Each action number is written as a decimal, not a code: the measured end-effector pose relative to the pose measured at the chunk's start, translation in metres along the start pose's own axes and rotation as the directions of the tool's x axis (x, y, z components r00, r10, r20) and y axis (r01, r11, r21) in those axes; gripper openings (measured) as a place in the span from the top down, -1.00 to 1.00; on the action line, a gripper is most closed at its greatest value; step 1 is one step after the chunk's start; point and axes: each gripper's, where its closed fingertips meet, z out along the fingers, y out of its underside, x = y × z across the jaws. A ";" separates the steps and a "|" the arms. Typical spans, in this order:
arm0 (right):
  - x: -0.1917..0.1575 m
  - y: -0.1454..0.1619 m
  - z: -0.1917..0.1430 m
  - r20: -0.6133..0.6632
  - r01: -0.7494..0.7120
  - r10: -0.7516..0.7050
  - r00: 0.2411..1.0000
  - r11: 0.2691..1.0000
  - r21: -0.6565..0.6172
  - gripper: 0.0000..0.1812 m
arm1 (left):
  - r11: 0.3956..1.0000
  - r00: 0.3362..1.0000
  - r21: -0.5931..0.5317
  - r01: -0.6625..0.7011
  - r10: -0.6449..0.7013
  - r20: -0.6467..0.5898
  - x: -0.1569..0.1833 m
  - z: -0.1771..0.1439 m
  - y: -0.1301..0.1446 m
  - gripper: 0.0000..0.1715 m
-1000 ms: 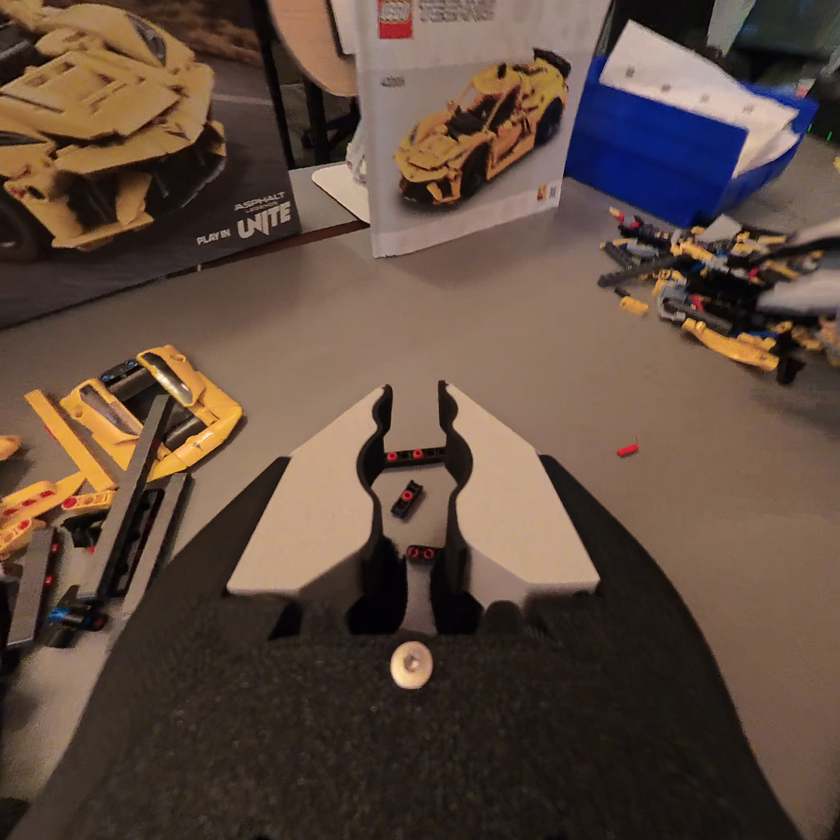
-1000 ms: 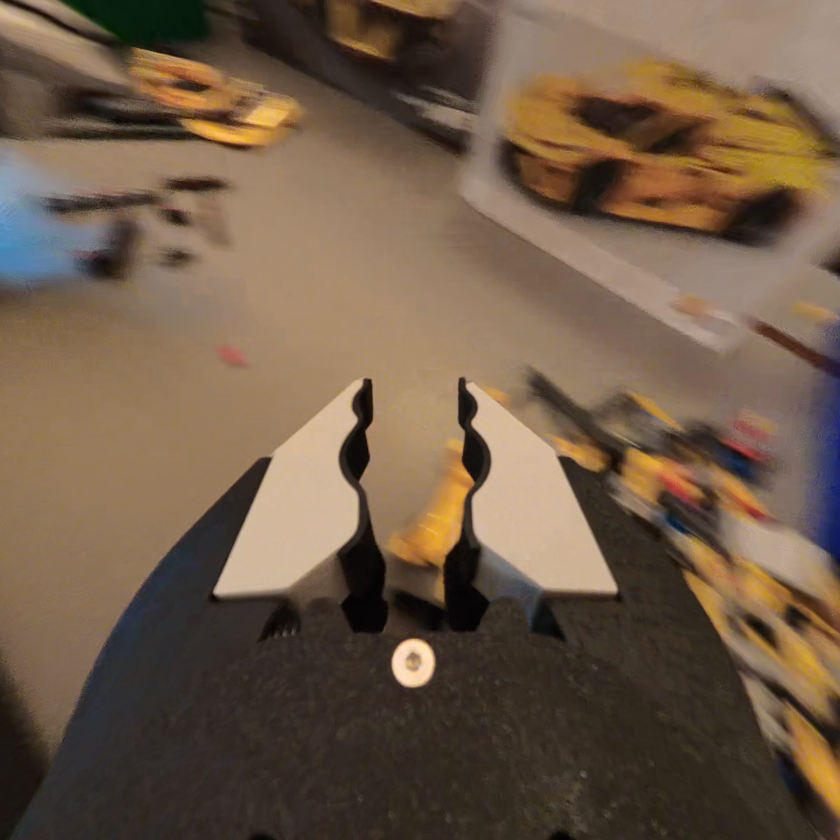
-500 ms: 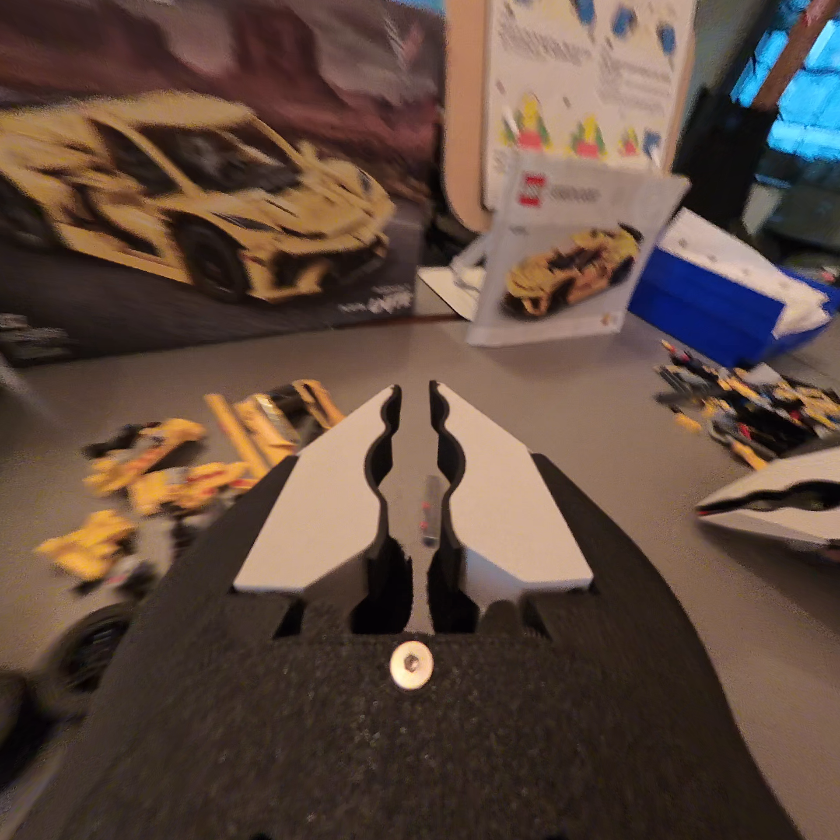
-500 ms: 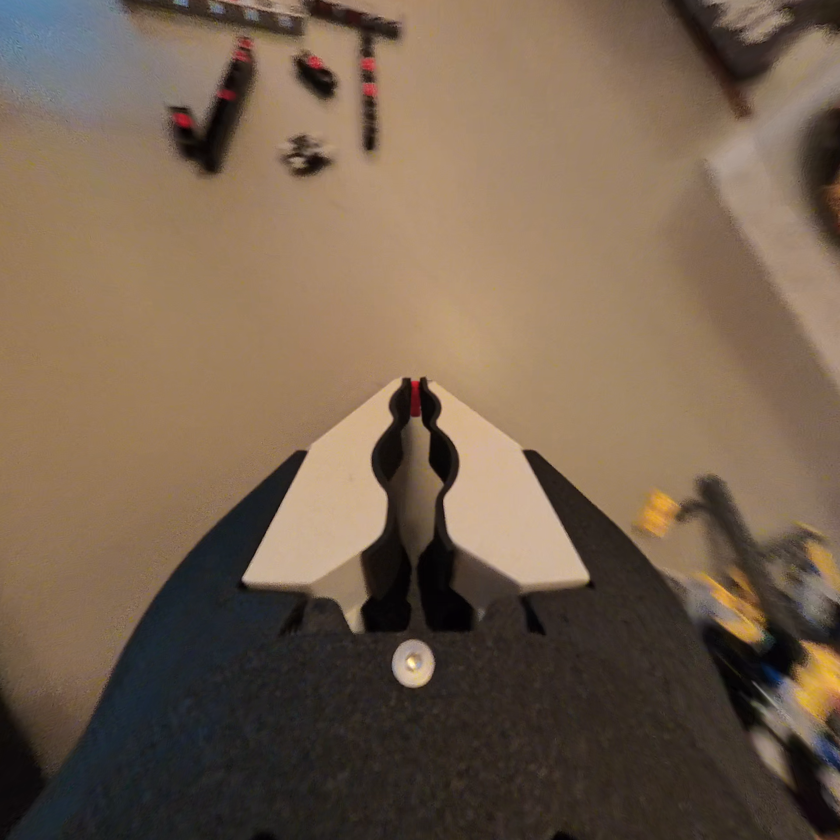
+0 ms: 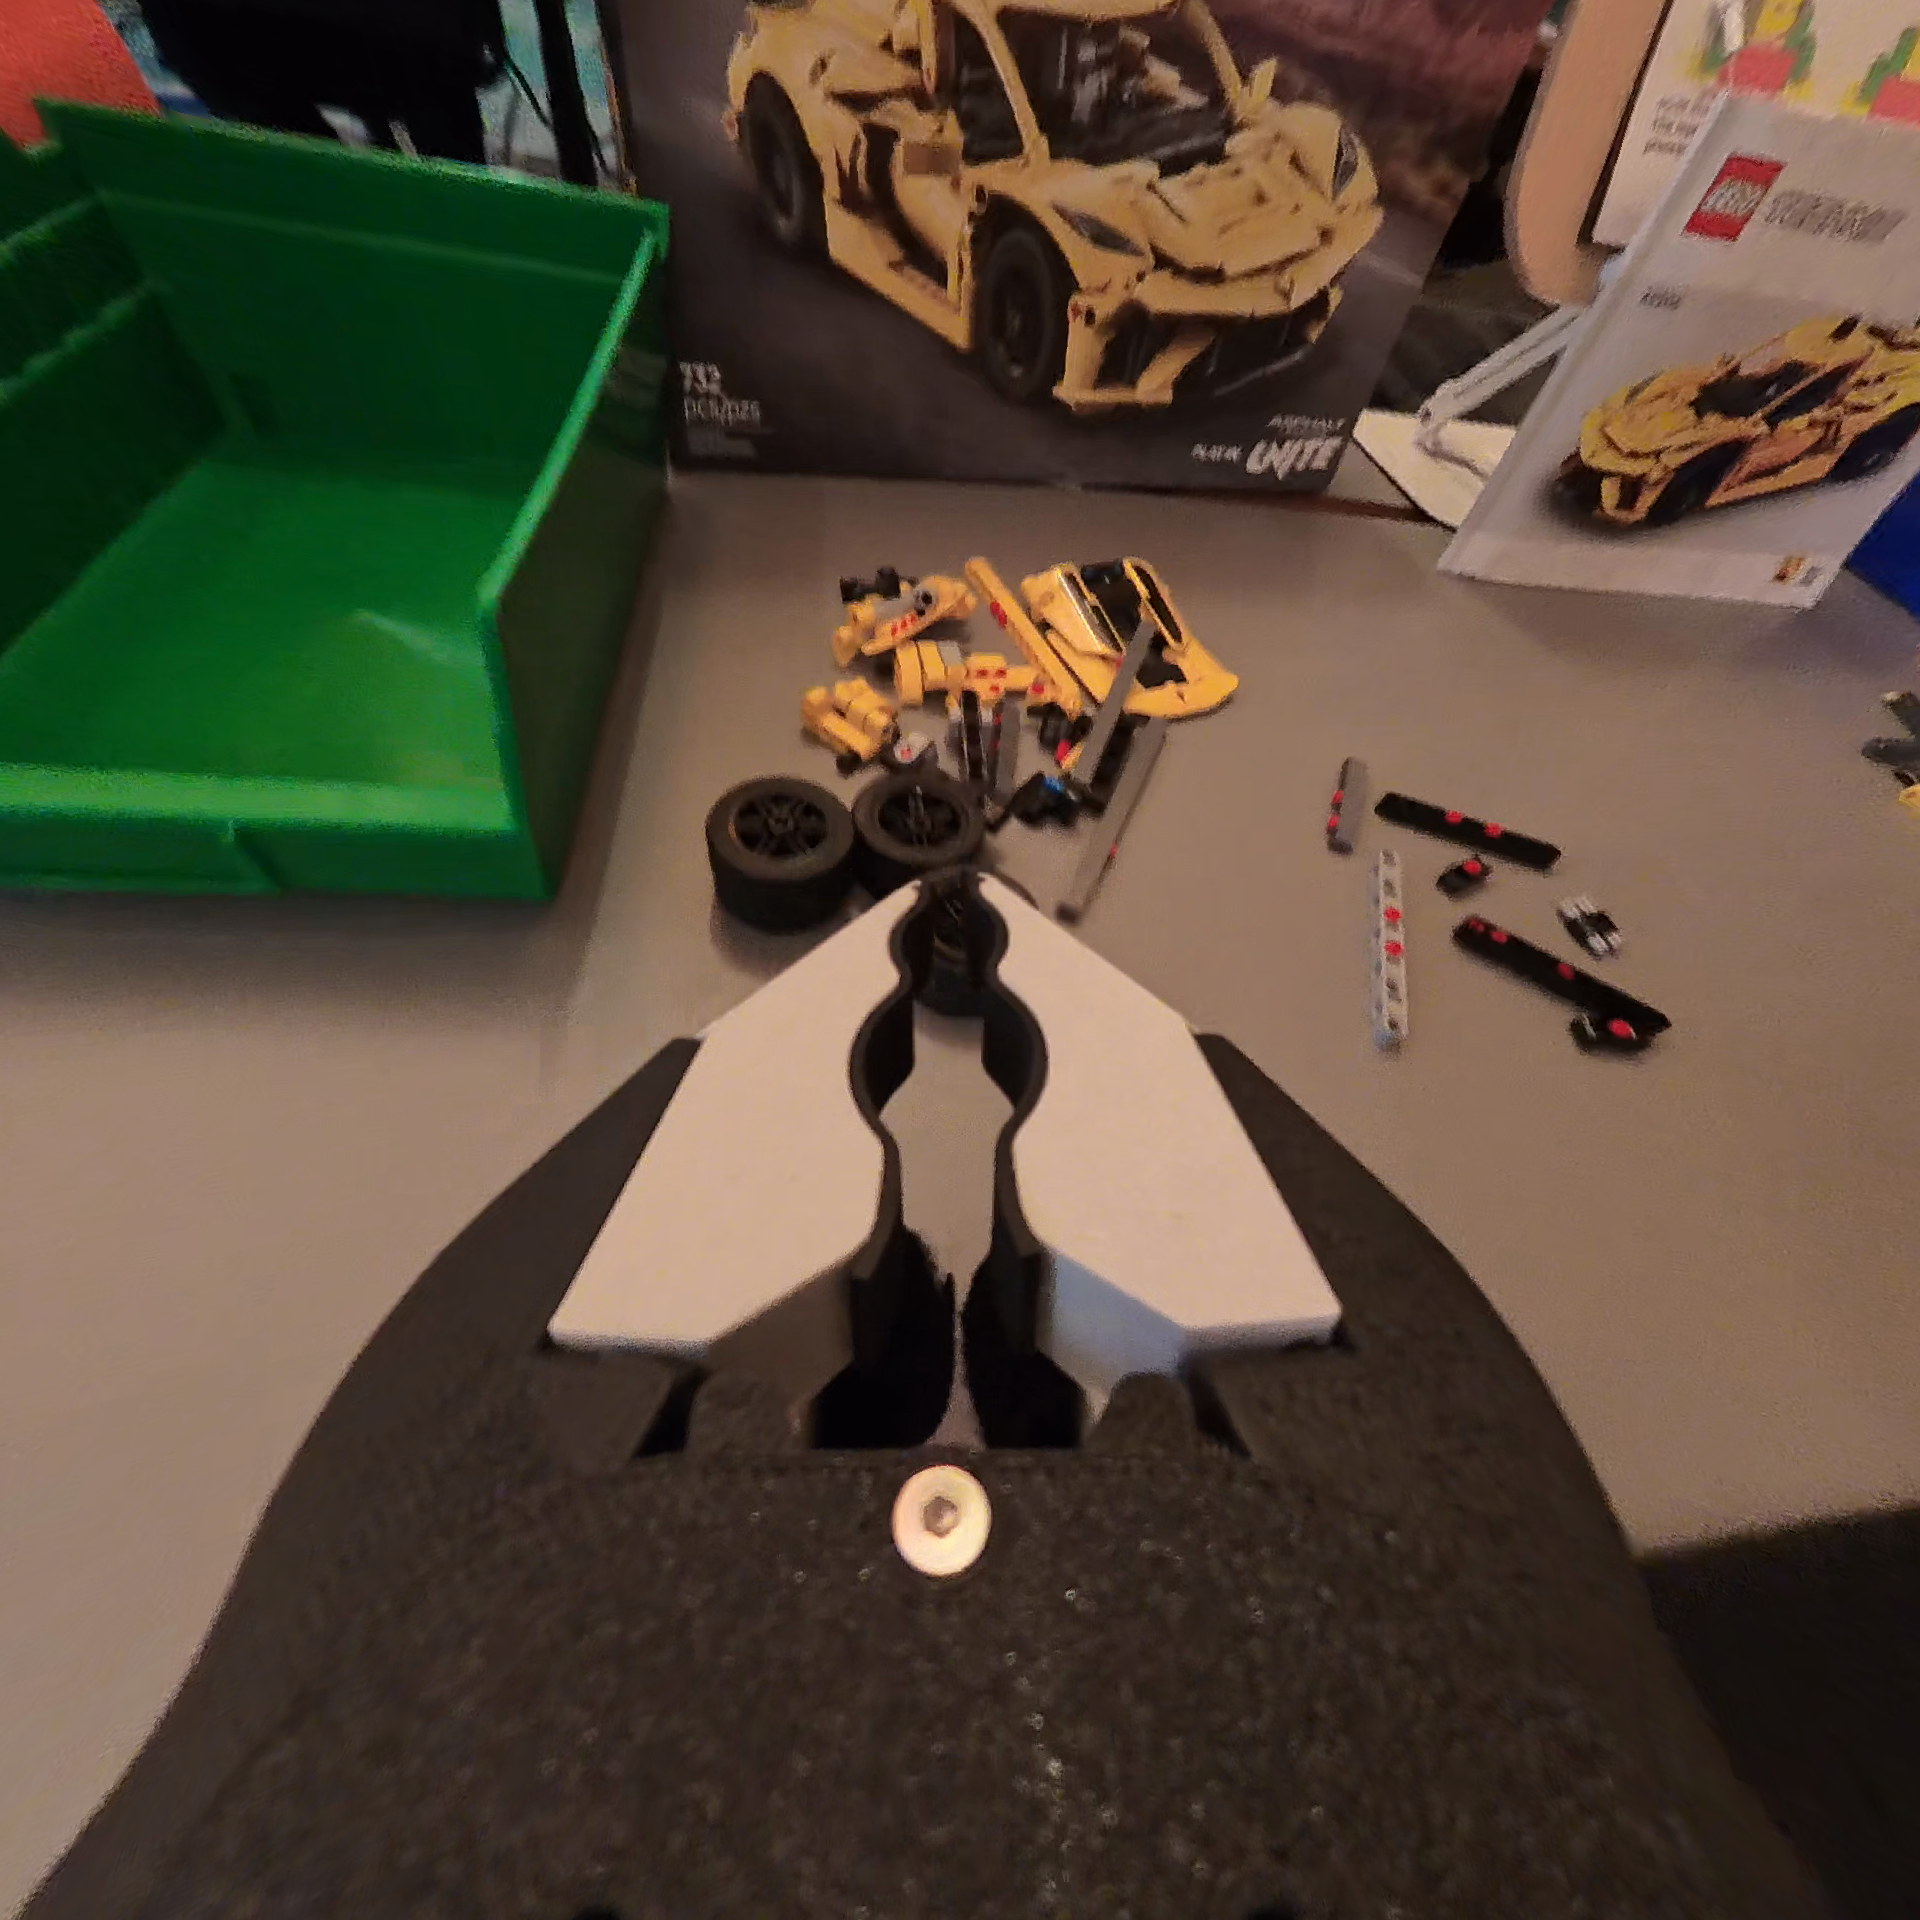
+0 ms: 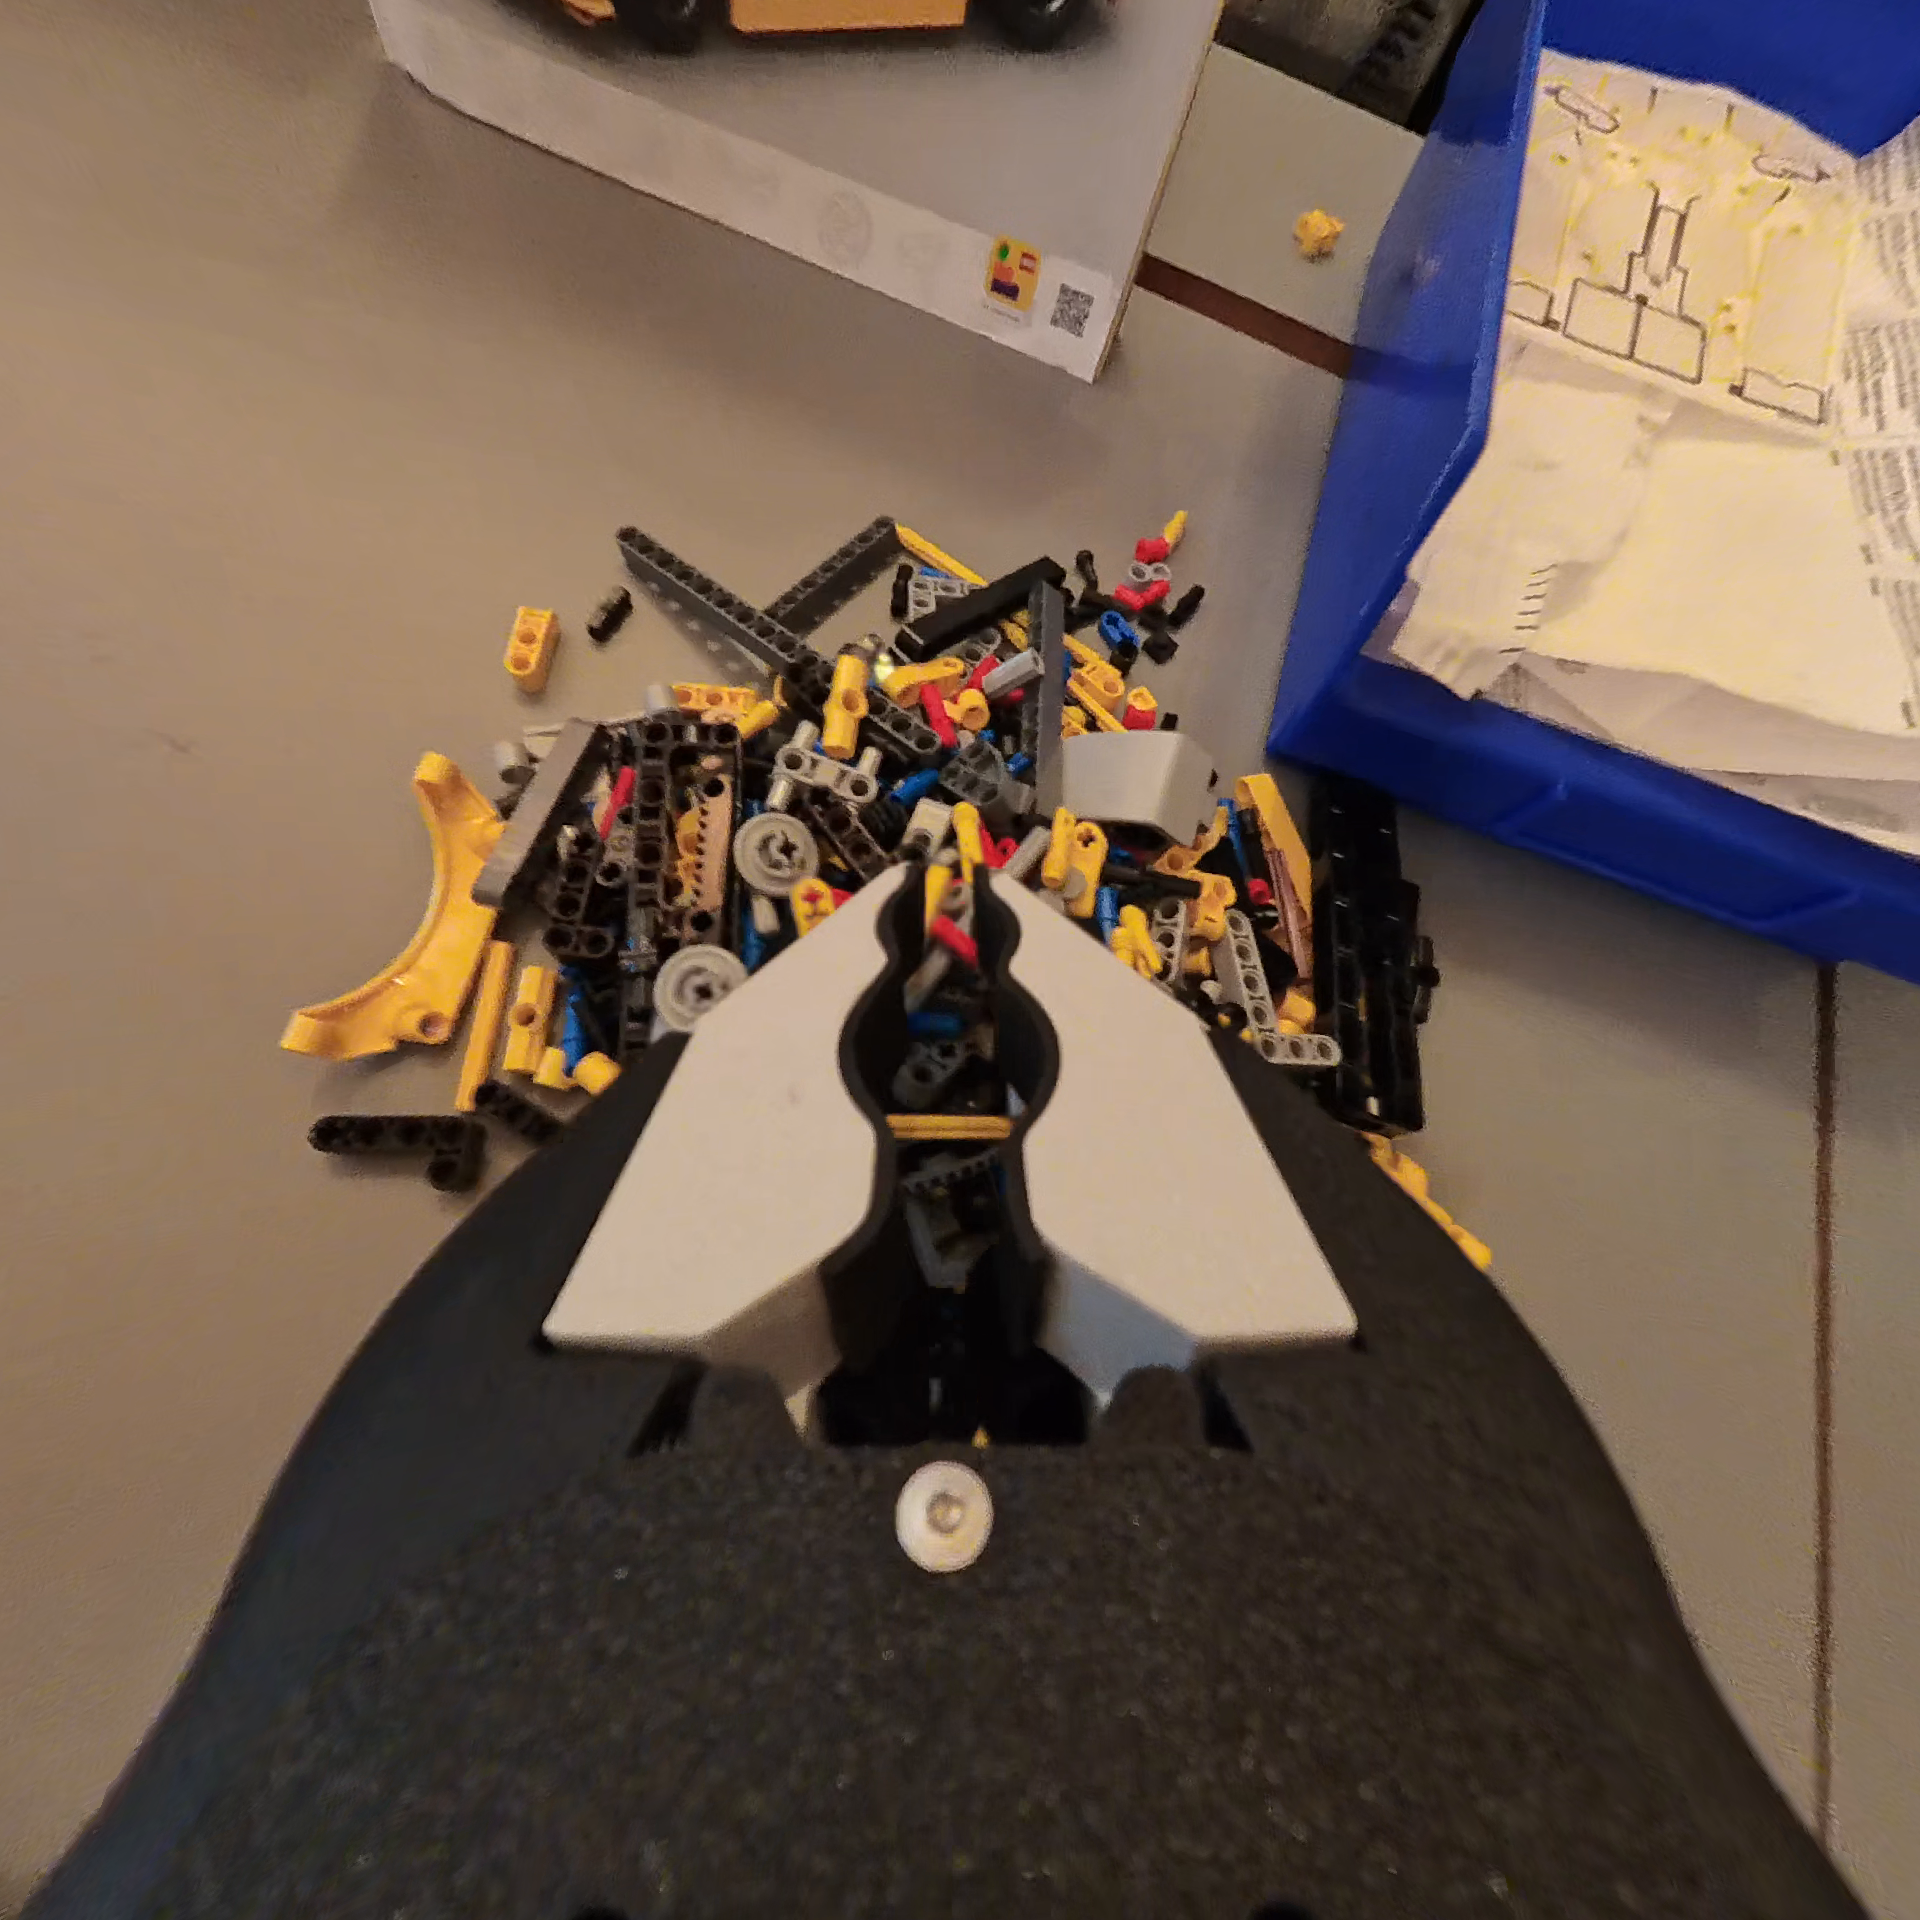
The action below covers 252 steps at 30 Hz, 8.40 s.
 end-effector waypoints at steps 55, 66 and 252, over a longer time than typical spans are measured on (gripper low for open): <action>-0.291 -0.108 0.030 0.819 -0.348 0.057 0.571 0.920 0.179 0.92 | 0.828 0.913 -0.388 -0.405 0.342 -0.222 0.093 0.093 0.066 0.91; -0.293 -0.104 0.031 0.833 -0.361 0.093 0.545 0.923 0.133 0.92 | 0.903 0.980 -0.383 -0.197 0.165 -0.114 0.059 0.117 0.046 0.55; -0.306 -0.109 -0.038 0.961 -0.375 -0.029 0.274 0.917 0.135 1.00 | 0.987 0.348 -0.014 0.162 -0.071 -0.935 0.293 0.036 -0.020 0.92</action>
